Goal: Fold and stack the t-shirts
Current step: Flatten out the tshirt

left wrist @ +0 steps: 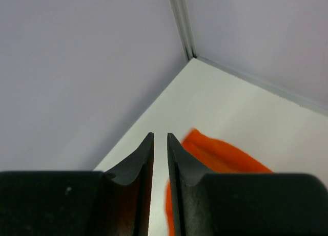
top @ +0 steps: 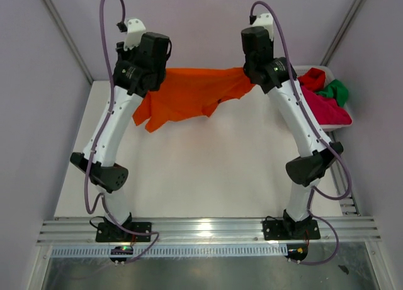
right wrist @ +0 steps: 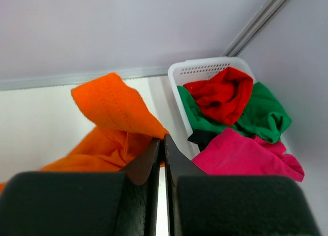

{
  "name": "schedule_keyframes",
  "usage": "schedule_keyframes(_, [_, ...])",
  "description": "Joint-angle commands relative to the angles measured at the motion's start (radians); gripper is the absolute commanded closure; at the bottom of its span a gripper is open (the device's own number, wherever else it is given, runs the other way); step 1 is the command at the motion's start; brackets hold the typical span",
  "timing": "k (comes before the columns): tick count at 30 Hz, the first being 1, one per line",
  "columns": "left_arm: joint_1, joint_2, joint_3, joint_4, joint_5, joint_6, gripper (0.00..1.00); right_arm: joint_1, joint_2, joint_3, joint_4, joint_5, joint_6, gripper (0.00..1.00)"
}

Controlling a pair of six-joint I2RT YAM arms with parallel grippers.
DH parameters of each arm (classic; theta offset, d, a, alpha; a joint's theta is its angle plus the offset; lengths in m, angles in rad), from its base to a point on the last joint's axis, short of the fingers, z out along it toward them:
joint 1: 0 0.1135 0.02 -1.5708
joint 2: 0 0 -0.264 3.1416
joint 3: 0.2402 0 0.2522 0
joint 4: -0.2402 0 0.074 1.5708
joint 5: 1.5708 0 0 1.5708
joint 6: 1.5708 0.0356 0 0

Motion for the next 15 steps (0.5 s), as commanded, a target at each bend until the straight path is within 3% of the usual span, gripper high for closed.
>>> schedule_keyframes(1, [-0.022,0.001,0.059,0.083,-0.116,0.112,0.82,-0.004,-0.034,0.100,-0.055,0.024,-0.020,0.92])
schedule_keyframes(4, [-0.061,-0.028,0.124,0.071,-0.138,0.173,0.80,-0.004,-0.085,0.118,-0.075,-0.007,0.019,0.92])
schedule_keyframes(11, [-0.101,-0.149,-0.146,0.345,-0.189,0.309,0.77,-0.005,-0.146,0.092,-0.182,-0.097,0.101,0.91])
schedule_keyframes(15, [-0.101,-0.080,-0.143,0.239,-0.199,0.258,0.78,-0.001,-0.169,0.034,-0.196,-0.140,0.136,0.91])
